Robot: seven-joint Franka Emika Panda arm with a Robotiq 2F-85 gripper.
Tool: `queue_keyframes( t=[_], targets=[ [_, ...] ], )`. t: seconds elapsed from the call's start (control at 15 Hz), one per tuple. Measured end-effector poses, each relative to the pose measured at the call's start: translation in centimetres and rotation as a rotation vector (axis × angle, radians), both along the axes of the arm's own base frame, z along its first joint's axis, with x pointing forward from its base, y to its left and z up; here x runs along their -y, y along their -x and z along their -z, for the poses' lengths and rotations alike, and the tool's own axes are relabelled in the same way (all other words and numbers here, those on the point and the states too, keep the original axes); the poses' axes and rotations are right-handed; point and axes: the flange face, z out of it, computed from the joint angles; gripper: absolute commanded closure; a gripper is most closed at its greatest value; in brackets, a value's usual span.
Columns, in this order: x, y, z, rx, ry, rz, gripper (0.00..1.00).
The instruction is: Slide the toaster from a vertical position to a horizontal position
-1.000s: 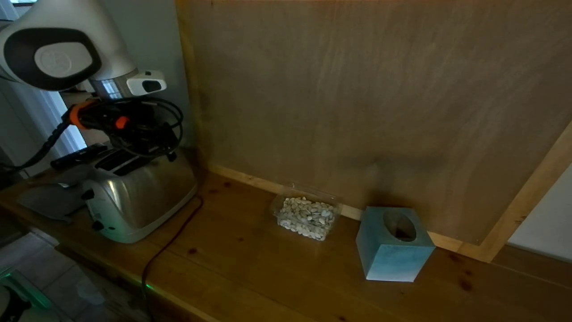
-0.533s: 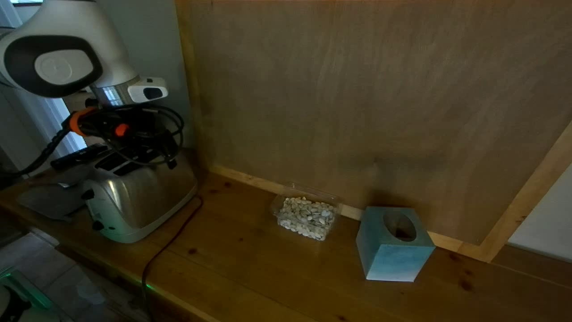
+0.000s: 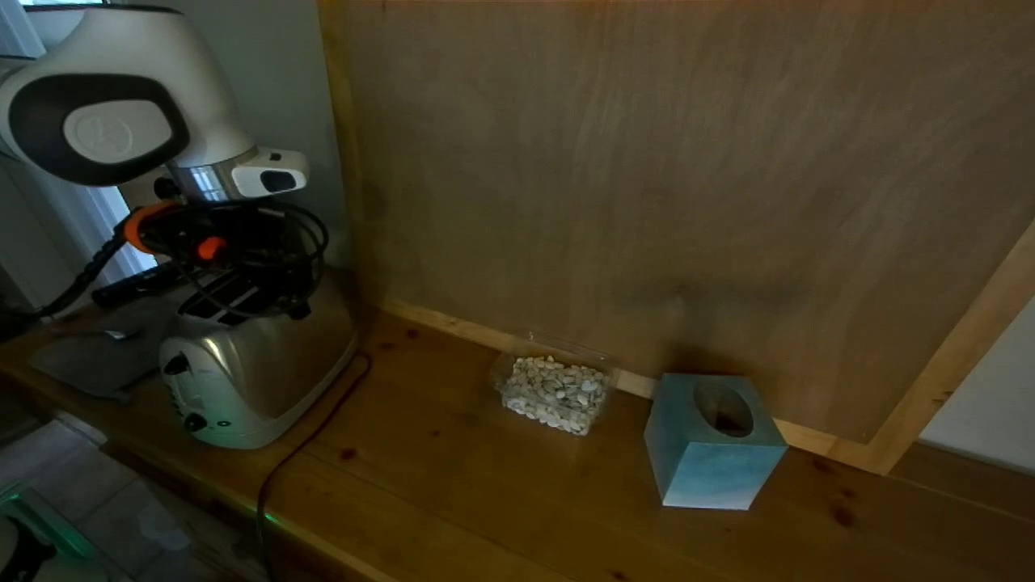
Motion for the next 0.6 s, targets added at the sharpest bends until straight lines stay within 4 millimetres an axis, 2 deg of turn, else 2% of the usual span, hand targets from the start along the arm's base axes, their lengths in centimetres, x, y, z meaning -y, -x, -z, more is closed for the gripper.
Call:
queue_keyframes(
  t=[0.6],
  targets=[
    [0.42,0.28,-0.1,0.025,-0.001,0.316,0.91]
  ],
)
